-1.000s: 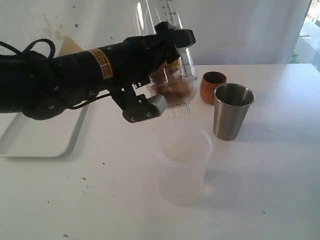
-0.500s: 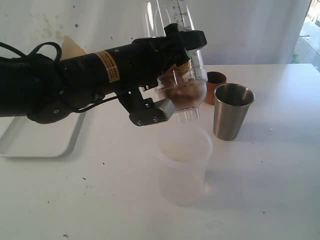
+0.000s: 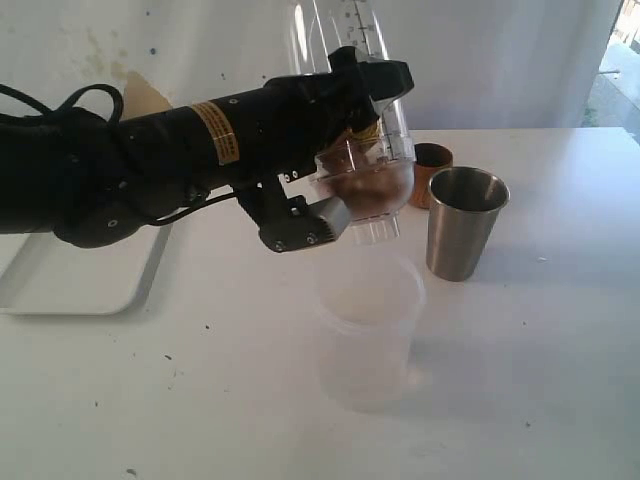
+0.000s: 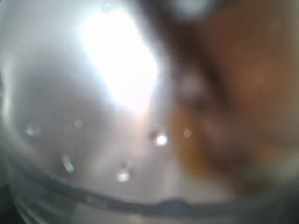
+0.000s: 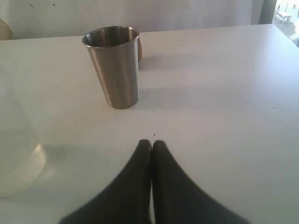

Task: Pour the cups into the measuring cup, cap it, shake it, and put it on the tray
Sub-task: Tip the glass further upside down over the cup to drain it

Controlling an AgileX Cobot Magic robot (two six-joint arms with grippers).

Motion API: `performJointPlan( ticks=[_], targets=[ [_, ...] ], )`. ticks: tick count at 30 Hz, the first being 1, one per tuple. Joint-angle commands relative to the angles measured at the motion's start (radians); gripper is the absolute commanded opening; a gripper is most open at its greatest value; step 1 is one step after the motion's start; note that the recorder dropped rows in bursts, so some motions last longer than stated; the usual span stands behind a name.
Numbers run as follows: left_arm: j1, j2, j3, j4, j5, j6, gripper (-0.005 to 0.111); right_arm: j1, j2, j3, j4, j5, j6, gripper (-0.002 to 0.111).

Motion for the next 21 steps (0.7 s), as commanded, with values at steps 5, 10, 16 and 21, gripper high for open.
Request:
performJointPlan(
  ticks=[5,10,16,21],
  targets=[
    [-0.003,-0.015,-0.011,0.000,-0.037,-0.023,0.000,-0.001,-0.005,0.002,0.000,-0.002,0.005,0.000],
    [-0.003,-0.015,-0.011,0.000,-0.037,-0.023,0.000,-0.001,-0.005,0.002,0.000,-0.002,0.005,0.000],
    [-0.003,-0.015,-0.011,0.000,-0.037,-0.023,0.000,-0.001,-0.005,0.002,0.000,-0.002,0.005,0.000],
    [-0.003,-0.015,-0.011,-0.002,-0.037,-0.045,0.000,-0.001,-0.005,0.002,0.000,-0.002,0.005,0.000]
  ],
)
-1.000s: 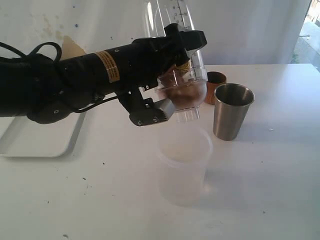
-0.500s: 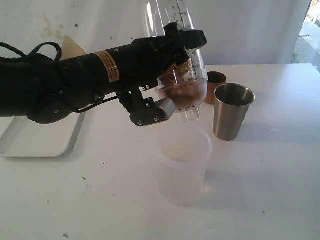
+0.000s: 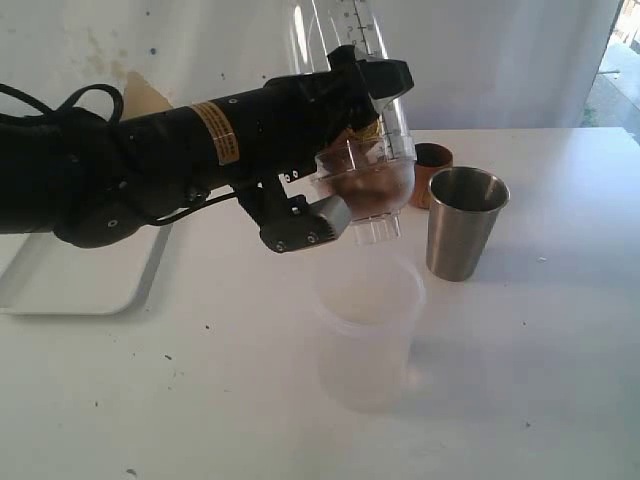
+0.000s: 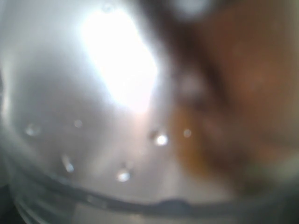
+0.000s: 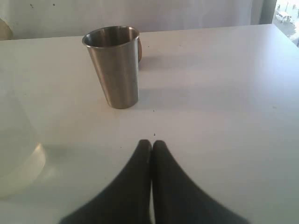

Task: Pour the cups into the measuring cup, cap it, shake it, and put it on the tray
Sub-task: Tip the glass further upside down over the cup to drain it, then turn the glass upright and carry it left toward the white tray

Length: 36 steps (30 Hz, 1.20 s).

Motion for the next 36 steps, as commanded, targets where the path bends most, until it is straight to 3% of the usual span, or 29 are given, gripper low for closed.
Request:
performJointPlan(
  ticks=[1,17,21,26,30,36],
  targets=[
    [-0.003,-0.015,-0.011,-0.002,-0.037,-0.034,0.000,-0.001,-0.005,0.002,0.000,-0.002,0.005,0.000],
    [-0.003,-0.015,-0.011,-0.002,-0.037,-0.041,0.000,-0.001,-0.005,0.002,0.000,-0.002,0.005,0.000],
    [-0.003,-0.015,-0.011,-0.002,-0.037,-0.167,0.000,-0.001,-0.005,0.002,0.000,-0.002,0.005,0.000],
    [-0.003,-0.015,-0.011,-0.019,-0.034,-0.423,0.000,-0.001,-0.005,0.002,0.000,-0.002,0.005,0.000],
    [-0.003,-0.015,-0.011,-0.134,-0.012,-0.815,0.000,-0.001,-0.005,0.002,0.000,-0.002,0.005,0.000],
    [-0.003,-0.015,-0.011,-0.642,-0.004,-1.311,0.000,-0.001,-0.005,0.002,0.000,-0.002,0.005,0.000]
  ],
)
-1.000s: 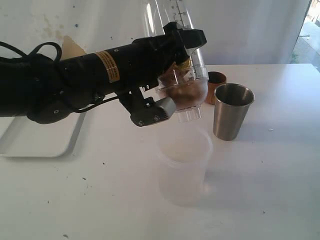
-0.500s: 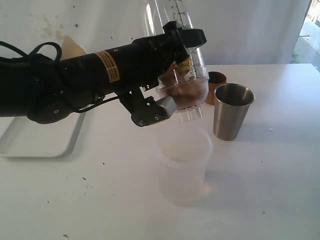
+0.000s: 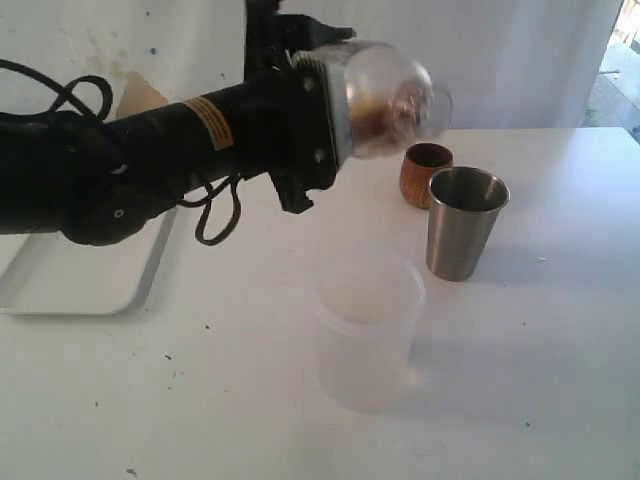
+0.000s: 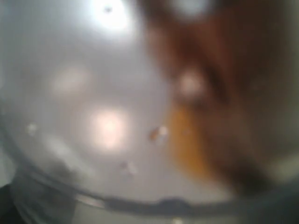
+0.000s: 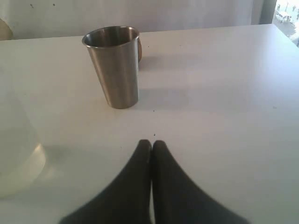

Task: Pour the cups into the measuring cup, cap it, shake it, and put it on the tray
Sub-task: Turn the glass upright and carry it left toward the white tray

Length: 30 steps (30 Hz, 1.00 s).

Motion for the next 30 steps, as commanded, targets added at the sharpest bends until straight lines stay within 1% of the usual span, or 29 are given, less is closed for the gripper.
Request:
performJointPlan(
  ticks=[1,3,5,7,9,11,16,18,20,22,23,25,26,27,28,29,30],
  targets=[
    [-0.003,-0.015,-0.011,-0.492,-0.029,-0.329,0.000,-0.001,-0.005,0.002,0.000,-0.002,0.005,0.000],
    [-0.003,-0.015,-0.011,-0.729,-0.055,-0.343,0.000,-0.001,-0.005,0.002,0.000,-0.002,0.005,0.000],
    [0.001,-0.015,-0.011,-0.971,-0.118,-0.343,0.000,-0.001,-0.005,0.002,0.000,-0.002,0.005,0.000],
    [0.019,-0.015,-0.011,-1.087,-0.157,-0.345,0.000,-0.001,-0.005,0.002,0.000,-0.002,0.005,0.000],
    [0.041,-0.015,-0.006,-1.123,-0.170,-0.368,0.000,-0.001,-0.005,0.002,0.000,-0.002,0.005,0.000],
    [0.066,-0.020,0.022,-1.114,-0.192,-0.434,0.000,-0.001,-0.005,0.002,0.000,-0.002,0.005,0.000],
    [0.101,-0.022,0.127,-1.108,-0.361,-0.461,0.000,-0.001,-0.005,0.002,0.000,-0.002,0.005,0.000],
    [0.126,-0.022,0.176,-1.108,-0.440,-0.495,0.000,-0.001,-0.005,0.002,0.000,-0.002,0.005,0.000],
    [0.160,-0.022,0.218,-1.105,-0.482,-0.560,0.000,-0.001,-0.005,0.002,0.000,-0.002,0.005,0.000],
    [0.210,-0.020,0.259,-1.094,-0.467,-0.650,0.000,-0.001,-0.005,0.002,0.000,-0.002,0.005,0.000],
    [0.250,-0.020,0.278,-1.085,-0.435,-0.714,0.000,-0.001,-0.005,0.002,0.000,-0.002,0.005,0.000],
    [0.309,-0.010,0.313,-0.995,-0.382,-0.795,0.000,-0.001,-0.005,0.002,0.000,-0.002,0.005,0.000],
    [0.354,-0.002,0.334,-0.888,-0.362,-0.845,0.000,-0.001,-0.005,0.002,0.000,-0.002,0.005,0.000],
    [0.381,0.007,0.346,-0.807,-0.347,-0.871,0.000,-0.001,-0.005,0.002,0.000,-0.002,0.005,0.000],
    [0.441,0.033,0.363,-0.615,-0.345,-0.915,0.000,-0.001,-0.005,0.002,0.000,-0.002,0.005,0.000],
    [0.464,0.044,0.367,-0.546,-0.350,-0.922,0.000,-0.001,-0.005,0.002,0.000,-0.002,0.005,0.000],
    [0.497,0.069,0.366,-0.410,-0.352,-0.928,0.000,-0.001,-0.005,0.002,0.000,-0.002,0.005,0.000]
  ],
)
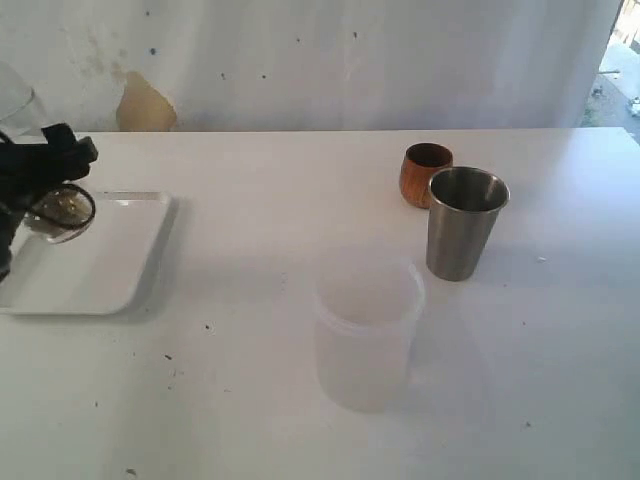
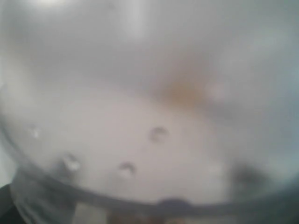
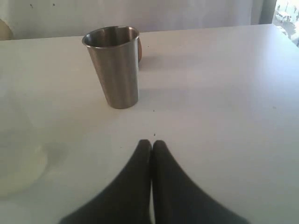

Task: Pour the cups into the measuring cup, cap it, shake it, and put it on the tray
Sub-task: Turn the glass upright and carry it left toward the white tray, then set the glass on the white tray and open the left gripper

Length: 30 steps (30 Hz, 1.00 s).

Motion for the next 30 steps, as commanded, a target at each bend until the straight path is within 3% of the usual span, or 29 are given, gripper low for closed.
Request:
performJointPlan(
  ticks=[1,7,16,19,22,24,27,30],
  targets=[
    [0.099,0.052,0.013,0.453,-0.022,-0.083,0.000,-0.001,-0.005,0.002,0.000,-0.002,0.003,0.000],
    [0.113,0.191,0.013,0.583,-0.238,-0.153,0.000,-0.001,-0.005,0.002,0.000,-0.002,0.003,0.000],
    [0.113,0.259,0.013,0.530,-0.293,-0.172,0.002,-0.001,-0.005,0.002,0.000,-0.002,-0.008,0.000],
    [0.113,0.259,0.013,0.535,-0.293,-0.144,0.018,-0.001,-0.005,0.002,0.000,-0.002,-0.008,0.000],
    [0.113,0.259,0.013,0.535,-0.293,-0.144,0.050,-0.001,-0.005,0.002,0.000,-0.002,-0.008,0.000],
    [0.113,0.259,0.013,0.532,-0.293,-0.146,0.077,-0.001,-0.005,0.002,0.000,-0.002,-0.008,0.000],
    [0.113,0.259,0.013,0.507,-0.291,-0.146,0.104,-0.001,-0.005,0.002,0.000,-0.002,-0.008,0.000],
    [0.113,0.256,0.013,0.507,-0.277,-0.144,0.105,-0.001,-0.005,0.002,0.000,-0.002,-0.008,0.000]
  ],
)
